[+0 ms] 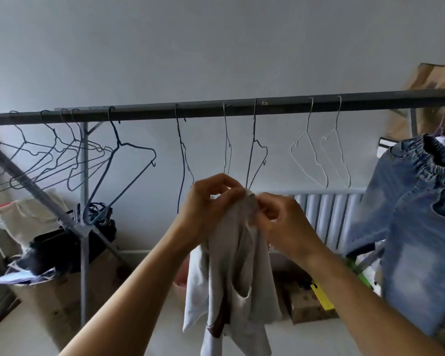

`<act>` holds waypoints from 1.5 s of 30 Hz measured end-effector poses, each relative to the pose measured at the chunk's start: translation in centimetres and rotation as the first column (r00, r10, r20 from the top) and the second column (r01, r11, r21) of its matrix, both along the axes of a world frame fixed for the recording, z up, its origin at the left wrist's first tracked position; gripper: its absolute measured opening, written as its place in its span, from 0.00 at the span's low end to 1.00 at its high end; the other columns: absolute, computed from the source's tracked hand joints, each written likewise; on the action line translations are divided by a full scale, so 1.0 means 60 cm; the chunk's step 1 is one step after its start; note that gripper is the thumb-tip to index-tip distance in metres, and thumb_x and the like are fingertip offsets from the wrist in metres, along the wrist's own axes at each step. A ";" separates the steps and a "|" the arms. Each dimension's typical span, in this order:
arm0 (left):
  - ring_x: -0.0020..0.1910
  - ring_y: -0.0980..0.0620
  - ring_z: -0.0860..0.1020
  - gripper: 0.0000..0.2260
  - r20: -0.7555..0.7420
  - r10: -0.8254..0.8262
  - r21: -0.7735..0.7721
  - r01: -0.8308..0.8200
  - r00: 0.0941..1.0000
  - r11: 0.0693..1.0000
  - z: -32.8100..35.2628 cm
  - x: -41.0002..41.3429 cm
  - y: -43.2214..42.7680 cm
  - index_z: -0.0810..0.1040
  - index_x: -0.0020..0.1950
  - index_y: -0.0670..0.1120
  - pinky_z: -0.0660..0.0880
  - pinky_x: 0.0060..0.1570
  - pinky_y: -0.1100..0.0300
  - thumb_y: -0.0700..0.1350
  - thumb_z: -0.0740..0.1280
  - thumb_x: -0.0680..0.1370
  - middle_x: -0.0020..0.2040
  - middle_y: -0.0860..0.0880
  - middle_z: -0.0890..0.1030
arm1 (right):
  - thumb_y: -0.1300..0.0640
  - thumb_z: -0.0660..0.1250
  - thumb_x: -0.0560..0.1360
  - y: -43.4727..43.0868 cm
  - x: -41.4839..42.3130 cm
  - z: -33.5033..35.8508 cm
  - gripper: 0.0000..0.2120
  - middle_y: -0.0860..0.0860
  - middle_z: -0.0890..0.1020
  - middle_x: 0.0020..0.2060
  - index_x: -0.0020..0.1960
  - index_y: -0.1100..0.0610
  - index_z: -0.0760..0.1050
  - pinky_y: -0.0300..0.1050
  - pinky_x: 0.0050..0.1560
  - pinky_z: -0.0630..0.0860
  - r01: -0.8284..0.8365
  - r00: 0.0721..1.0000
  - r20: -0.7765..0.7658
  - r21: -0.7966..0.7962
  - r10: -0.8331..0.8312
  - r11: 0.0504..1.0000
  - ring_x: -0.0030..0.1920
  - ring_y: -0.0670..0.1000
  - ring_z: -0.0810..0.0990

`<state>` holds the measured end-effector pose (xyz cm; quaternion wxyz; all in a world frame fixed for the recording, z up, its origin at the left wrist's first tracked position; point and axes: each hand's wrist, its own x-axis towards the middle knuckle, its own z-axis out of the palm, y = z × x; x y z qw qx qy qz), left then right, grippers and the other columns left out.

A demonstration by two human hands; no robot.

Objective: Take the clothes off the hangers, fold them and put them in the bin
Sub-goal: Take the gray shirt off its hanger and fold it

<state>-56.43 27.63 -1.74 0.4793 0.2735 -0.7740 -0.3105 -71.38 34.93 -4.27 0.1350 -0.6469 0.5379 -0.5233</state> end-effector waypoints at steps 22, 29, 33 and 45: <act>0.37 0.59 0.79 0.05 0.318 0.044 0.117 -0.086 0.947 0.989 0.030 0.262 0.017 0.82 0.40 0.48 0.75 0.41 0.65 0.44 0.72 0.75 0.37 0.51 0.83 | 0.58 0.68 0.77 -0.065 0.206 0.006 0.04 0.50 0.83 0.36 0.44 0.53 0.81 0.42 0.40 0.79 -0.240 0.965 0.101 -0.046 0.244 0.970 0.40 0.51 0.81; 0.30 0.57 0.72 0.14 0.070 -0.004 0.292 -0.017 0.998 0.956 0.020 0.315 0.019 0.76 0.36 0.48 0.69 0.33 0.64 0.37 0.63 0.80 0.30 0.52 0.74 | 0.58 0.65 0.77 -0.087 0.198 -0.035 0.05 0.48 0.80 0.39 0.43 0.53 0.77 0.45 0.40 0.75 -0.055 0.931 -0.338 0.242 0.137 0.969 0.41 0.48 0.79; 0.31 0.58 0.69 0.12 0.088 0.052 0.278 -0.074 0.995 0.958 0.025 0.359 0.014 0.74 0.38 0.48 0.65 0.28 0.66 0.39 0.62 0.81 0.31 0.54 0.72 | 0.60 0.65 0.76 -0.095 0.173 -0.053 0.06 0.47 0.79 0.46 0.45 0.51 0.77 0.47 0.44 0.78 0.004 0.926 -0.358 0.322 0.118 0.947 0.46 0.48 0.79; 0.38 0.59 0.75 0.12 0.373 0.210 0.061 -0.249 0.904 0.966 0.011 0.473 -0.021 0.80 0.44 0.50 0.71 0.36 0.67 0.58 0.67 0.73 0.37 0.54 0.78 | 0.53 0.67 0.76 -0.128 0.168 -0.015 0.10 0.50 0.81 0.36 0.44 0.59 0.79 0.42 0.44 0.72 -0.398 0.917 0.113 0.326 0.383 0.857 0.39 0.46 0.78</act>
